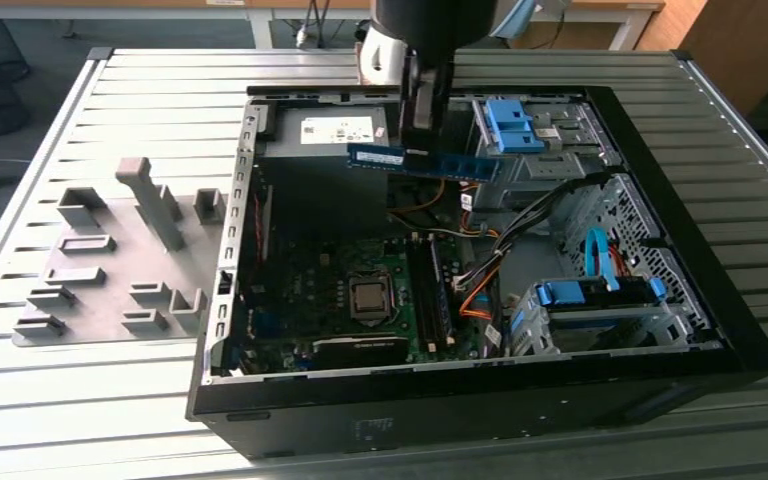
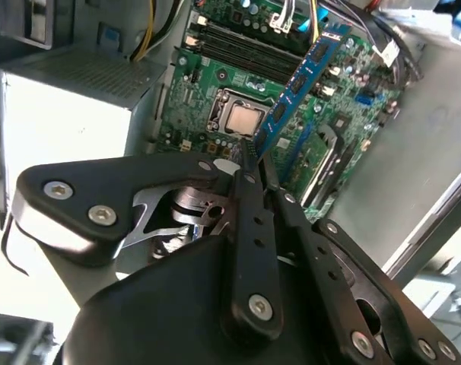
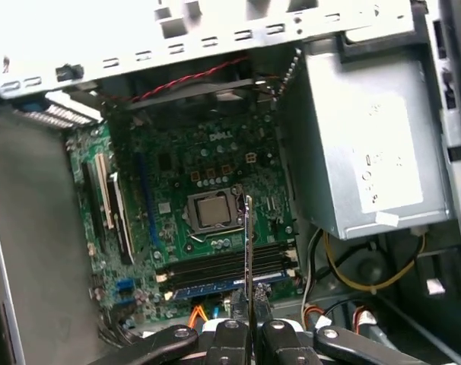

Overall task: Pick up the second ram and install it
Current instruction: 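Insert the second ram into the second slot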

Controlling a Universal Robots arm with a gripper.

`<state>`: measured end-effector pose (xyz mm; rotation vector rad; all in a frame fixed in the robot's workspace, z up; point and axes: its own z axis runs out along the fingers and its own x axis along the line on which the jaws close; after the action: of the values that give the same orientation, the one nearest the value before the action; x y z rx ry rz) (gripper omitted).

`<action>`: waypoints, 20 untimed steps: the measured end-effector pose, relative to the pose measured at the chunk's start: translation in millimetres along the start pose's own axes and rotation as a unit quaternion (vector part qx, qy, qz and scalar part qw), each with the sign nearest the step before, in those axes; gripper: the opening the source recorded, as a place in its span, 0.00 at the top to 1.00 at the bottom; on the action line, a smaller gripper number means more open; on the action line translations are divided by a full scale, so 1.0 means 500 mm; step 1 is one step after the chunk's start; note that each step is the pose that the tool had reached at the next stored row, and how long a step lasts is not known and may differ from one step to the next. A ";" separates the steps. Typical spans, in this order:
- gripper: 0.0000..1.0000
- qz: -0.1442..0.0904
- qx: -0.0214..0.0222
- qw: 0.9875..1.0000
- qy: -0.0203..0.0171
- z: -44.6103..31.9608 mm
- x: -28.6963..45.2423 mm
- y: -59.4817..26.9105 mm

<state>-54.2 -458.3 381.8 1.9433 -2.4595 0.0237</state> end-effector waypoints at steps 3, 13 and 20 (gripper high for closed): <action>0.86 0.026 0.000 1.000 0.000 0.002 0.000 0.000; 0.86 0.115 -0.001 0.993 0.002 0.008 0.000 0.000; 0.86 0.176 -0.002 0.984 0.003 0.012 0.000 0.000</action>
<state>-54.2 -458.3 376.0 1.4769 -2.7592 0.0264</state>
